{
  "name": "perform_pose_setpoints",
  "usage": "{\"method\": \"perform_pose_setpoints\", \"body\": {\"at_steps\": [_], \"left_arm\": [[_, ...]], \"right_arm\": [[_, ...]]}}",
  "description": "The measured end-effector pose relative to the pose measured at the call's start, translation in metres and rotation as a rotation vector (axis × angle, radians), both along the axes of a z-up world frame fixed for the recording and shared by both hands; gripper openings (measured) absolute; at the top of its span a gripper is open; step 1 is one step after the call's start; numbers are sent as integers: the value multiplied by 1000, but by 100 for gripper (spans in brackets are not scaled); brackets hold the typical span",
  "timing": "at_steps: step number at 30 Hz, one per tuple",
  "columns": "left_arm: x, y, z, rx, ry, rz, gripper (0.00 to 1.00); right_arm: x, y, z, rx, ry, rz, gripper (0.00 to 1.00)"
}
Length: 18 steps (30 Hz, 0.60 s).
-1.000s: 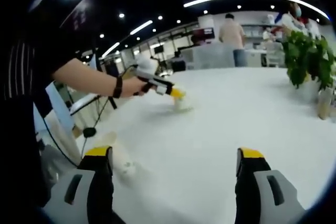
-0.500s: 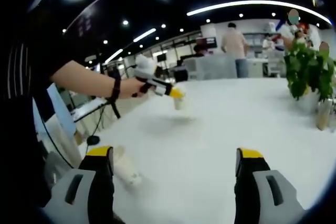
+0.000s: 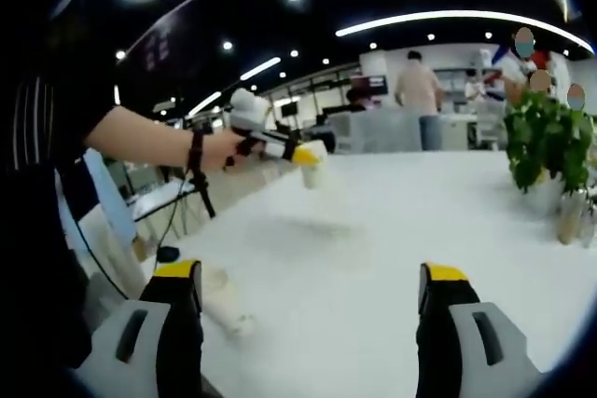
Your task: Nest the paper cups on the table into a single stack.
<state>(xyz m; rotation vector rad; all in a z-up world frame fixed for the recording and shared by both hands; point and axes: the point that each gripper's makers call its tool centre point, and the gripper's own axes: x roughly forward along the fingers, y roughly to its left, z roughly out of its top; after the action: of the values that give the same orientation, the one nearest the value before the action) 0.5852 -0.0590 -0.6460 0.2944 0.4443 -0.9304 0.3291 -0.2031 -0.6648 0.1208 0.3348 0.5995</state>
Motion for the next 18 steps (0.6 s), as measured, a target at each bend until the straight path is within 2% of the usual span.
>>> {"method": "perform_pose_setpoints", "body": {"at_steps": [7,9,18], "left_arm": [[-14,-6,30,-18,-22,-29,37],[-21,-12,41,-62,-16,-42,37],[-48,-18,66,-66,-33,-88,37]], "right_arm": [[0,4,10,3,-24,15,94],[-1,5,11,2,-28,21,94],[-5,9,13,9,-32,43,93]]}}
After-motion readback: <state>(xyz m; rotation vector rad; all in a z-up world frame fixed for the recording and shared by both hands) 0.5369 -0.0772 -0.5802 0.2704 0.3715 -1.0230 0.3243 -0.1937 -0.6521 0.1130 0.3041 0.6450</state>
